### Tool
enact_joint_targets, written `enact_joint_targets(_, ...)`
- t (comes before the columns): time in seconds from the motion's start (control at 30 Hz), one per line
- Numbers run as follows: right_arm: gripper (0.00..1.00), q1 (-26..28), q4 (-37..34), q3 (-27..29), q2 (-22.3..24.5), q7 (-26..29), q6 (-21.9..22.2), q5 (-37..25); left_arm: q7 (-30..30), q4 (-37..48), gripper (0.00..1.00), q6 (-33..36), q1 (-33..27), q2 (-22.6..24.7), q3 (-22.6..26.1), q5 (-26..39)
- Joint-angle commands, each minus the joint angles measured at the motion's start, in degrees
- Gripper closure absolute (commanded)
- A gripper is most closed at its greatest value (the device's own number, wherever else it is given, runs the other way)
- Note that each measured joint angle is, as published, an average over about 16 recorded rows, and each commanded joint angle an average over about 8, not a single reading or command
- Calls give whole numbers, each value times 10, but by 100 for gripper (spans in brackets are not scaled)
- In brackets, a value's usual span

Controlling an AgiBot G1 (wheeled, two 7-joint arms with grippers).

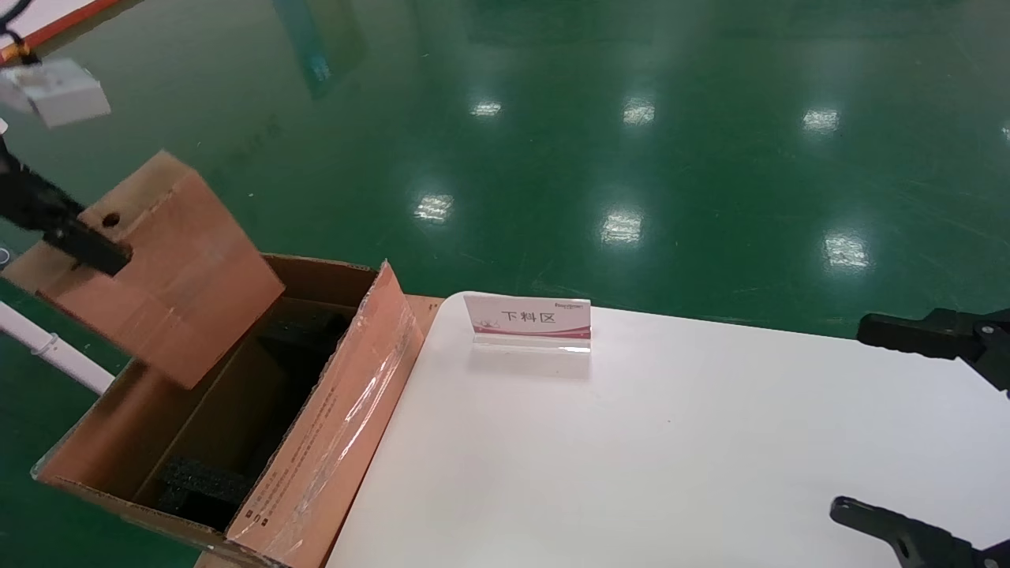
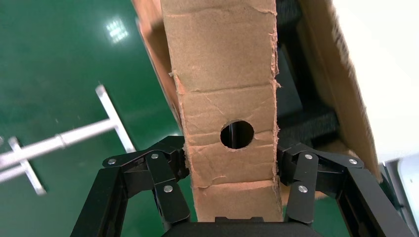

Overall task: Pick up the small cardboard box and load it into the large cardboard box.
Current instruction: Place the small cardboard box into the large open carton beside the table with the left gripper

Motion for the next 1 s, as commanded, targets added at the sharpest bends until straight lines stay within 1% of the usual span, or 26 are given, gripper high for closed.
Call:
enact_joint_targets(0.03, 0, 0, 0, 0, 0, 0, 0, 0, 2, 3, 100, 0, 3, -3, 22, -7)
enact_joint_targets(0.2, 0, 0, 0, 0, 0, 0, 0, 0, -19, 12, 100, -4, 13, 1, 60, -30)
enact_joint_targets(0.4, 0, 0, 0, 0, 0, 0, 0, 0, -42, 22, 100, -9, 31, 8, 86, -48)
enact_joint_targets(0.77, 0, 0, 0, -1, 0, 0, 0, 1, -76, 25, 100, -17, 64, 10, 108, -74)
enact_joint_targets(1.0, 0, 0, 0, -1, 0, -1, 0, 1, -102, 26, 100, -34, 93, 8, 114, -82)
